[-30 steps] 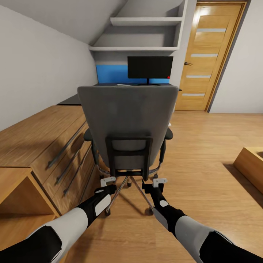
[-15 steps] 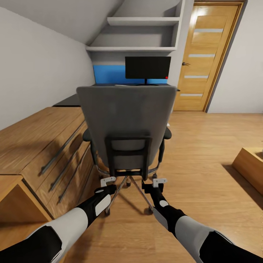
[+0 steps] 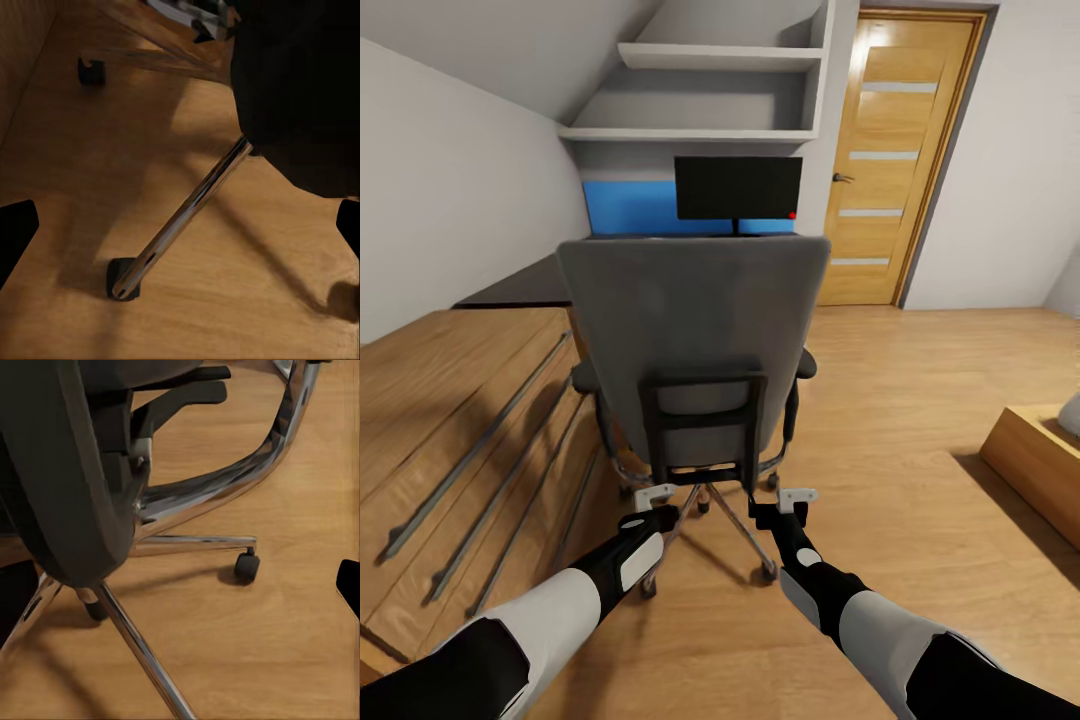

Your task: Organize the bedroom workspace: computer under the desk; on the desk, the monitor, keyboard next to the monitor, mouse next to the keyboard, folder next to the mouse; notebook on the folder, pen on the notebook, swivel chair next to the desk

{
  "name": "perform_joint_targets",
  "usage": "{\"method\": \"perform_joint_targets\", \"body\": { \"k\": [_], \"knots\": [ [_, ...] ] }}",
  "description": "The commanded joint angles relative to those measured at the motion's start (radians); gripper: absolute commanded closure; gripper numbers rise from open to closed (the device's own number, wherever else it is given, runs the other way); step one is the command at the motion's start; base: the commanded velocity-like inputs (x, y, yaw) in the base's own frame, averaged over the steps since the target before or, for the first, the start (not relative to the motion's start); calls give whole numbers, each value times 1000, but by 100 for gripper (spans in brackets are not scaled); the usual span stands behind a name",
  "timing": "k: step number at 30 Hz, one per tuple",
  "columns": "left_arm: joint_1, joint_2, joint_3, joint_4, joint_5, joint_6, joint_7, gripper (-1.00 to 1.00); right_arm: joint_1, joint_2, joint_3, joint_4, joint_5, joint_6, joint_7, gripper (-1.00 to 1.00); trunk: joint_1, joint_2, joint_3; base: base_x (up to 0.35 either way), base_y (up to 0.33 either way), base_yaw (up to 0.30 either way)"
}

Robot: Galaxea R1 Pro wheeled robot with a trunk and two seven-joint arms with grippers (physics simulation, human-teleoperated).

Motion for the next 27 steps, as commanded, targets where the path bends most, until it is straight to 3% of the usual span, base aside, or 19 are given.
{"method": "perform_joint_targets", "body": {
  "k": [1, 9, 21, 27],
  "knots": [
    [-1, 1, -9, -3, 2, 3, 8, -100, -1, 0, 7, 1, -5, -3, -7, -100, 0, 0, 0, 309, 0, -150],
    [-1, 1, -9, -3, 2, 3, 8, -100, -1, 0, 7, 1, -5, -3, -7, -100, 0, 0, 3, 227, 0, -142],
    [-1, 2, -7, -1, 5, 3, 11, -100, -1, 0, 7, 1, -5, -3, -8, -100, 0, 0, 3, 36, 0, -51],
    [-1, 28, -6, 0, 7, 3, 15, -100, -1, -3, 6, 1, -6, -5, -8, -100, 0, 0, 3, 1, 0, -1]
  ]
}}
